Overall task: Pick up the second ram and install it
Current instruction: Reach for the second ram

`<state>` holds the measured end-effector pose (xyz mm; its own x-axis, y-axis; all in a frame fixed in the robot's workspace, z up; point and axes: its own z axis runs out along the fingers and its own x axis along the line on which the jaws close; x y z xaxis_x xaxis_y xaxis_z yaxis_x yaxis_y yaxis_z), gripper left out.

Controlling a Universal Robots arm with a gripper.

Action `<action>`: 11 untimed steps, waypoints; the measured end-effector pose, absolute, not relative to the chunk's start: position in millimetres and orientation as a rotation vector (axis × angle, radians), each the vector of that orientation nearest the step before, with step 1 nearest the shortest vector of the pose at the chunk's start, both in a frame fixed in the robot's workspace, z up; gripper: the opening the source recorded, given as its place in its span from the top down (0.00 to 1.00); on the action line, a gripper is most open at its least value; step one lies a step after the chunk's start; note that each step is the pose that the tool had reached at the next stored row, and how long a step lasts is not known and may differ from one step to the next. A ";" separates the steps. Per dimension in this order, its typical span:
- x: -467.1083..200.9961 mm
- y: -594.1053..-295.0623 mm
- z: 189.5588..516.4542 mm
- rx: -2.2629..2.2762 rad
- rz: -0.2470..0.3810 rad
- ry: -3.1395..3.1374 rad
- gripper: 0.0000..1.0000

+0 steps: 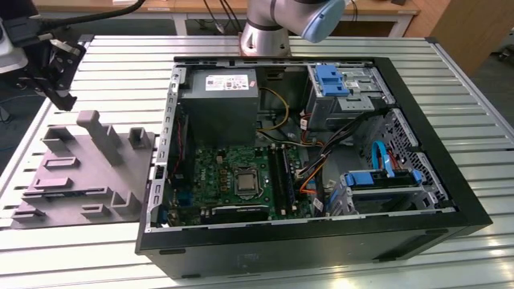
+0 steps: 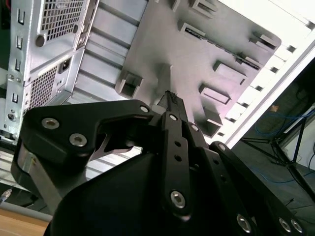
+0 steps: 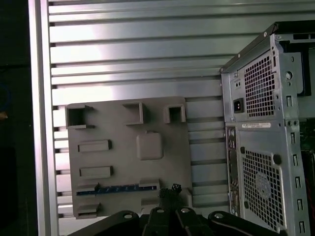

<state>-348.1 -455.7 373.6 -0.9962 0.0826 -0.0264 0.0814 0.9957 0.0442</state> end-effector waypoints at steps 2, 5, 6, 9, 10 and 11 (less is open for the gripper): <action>-351.2 -458.7 371.8 0.128 0.067 3.110 0.89; -357.3 -461.4 368.6 0.128 0.067 3.110 0.89; -359.8 -462.0 367.5 0.128 0.067 3.110 0.89; -366.7 -463.6 363.7 0.128 0.067 3.110 0.89; -368.9 -464.2 362.3 0.128 0.067 3.110 0.89; -370.9 -464.8 361.0 0.128 0.067 3.110 0.89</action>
<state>-370.9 -464.8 361.0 -0.9962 0.0825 -0.0264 0.0813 0.9957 0.0440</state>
